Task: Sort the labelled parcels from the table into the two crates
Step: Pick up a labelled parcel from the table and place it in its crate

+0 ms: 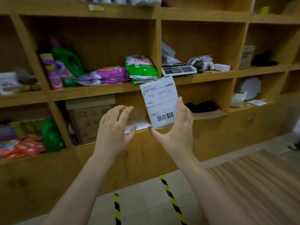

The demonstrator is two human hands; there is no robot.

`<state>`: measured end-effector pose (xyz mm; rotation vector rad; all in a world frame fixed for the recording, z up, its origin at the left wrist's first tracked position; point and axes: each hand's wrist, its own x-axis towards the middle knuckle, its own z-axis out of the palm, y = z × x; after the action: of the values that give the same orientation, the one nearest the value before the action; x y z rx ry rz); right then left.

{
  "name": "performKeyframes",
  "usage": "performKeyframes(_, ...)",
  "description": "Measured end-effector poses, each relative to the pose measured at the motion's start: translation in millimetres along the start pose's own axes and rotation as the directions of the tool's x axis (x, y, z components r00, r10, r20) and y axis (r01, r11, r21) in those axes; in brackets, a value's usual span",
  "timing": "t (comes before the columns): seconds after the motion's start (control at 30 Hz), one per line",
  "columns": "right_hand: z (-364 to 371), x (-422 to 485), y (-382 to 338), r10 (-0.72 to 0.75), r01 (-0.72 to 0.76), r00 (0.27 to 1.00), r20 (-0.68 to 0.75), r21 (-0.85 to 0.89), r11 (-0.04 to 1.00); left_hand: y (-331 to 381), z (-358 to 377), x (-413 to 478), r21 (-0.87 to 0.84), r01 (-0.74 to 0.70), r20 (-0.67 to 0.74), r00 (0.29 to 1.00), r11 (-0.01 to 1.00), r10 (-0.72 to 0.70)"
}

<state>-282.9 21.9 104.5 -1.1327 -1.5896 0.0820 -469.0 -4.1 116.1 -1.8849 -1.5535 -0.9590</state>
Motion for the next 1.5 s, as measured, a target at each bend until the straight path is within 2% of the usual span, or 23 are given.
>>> performKeyframes(0.2, 104, -9, -66, -0.107, 0.077, 0.981, 0.162, 0.181, 0.980, -104, -44, -40, 0.181, 0.155, -0.030, 0.988, 0.971, -0.152)
performKeyframes(0.3, 159, -19, -103, -0.190, 0.119, 0.951, 0.242, 0.279, 0.953, -148, -69, -68, 0.282, 0.272, -0.062, 0.962, 0.920, -0.265)
performKeyframes(0.4, 209, -31, -137, -0.256, 0.119, 0.911, 0.325, 0.387, 0.914, -186, -91, -94, 0.391, 0.368, -0.111, 0.929, 0.844, -0.354)
performKeyframes(0.57, 284, -43, -181, -0.378, 0.120, 0.843, 0.383, 0.551, 0.826, -236, -117, -123, 0.535, 0.476, -0.204, 0.874, 0.698, -0.440)
performKeyframes(0.77, 365, -44, -225, -0.546, 0.097, 0.705, 0.452, 0.701, 0.706, -280, -126, -144, 0.603, 0.639, -0.313, 0.740, 0.476, -0.596)
performKeyframes(1.03, 440, -65, -263, -0.704, 0.061, 0.554, 0.444, 0.822, 0.567, -306, -126, -171, 0.695, 0.687, -0.439, 0.640, 0.212, -0.630)
performKeyframes(1.2, 469, -88, -283, -0.755, 0.001, 0.468, 0.459, 0.854, 0.520, -321, -135, -194, 0.695, 0.714, -0.474, 0.545, 0.086, -0.692)
performKeyframes(1.5, 533, -144, -349, -0.804, -0.042, 0.361, 0.473, 0.869, 0.493, -384, -169, -244, 0.663, 0.748, -0.539, 0.448, -0.031, -0.713)
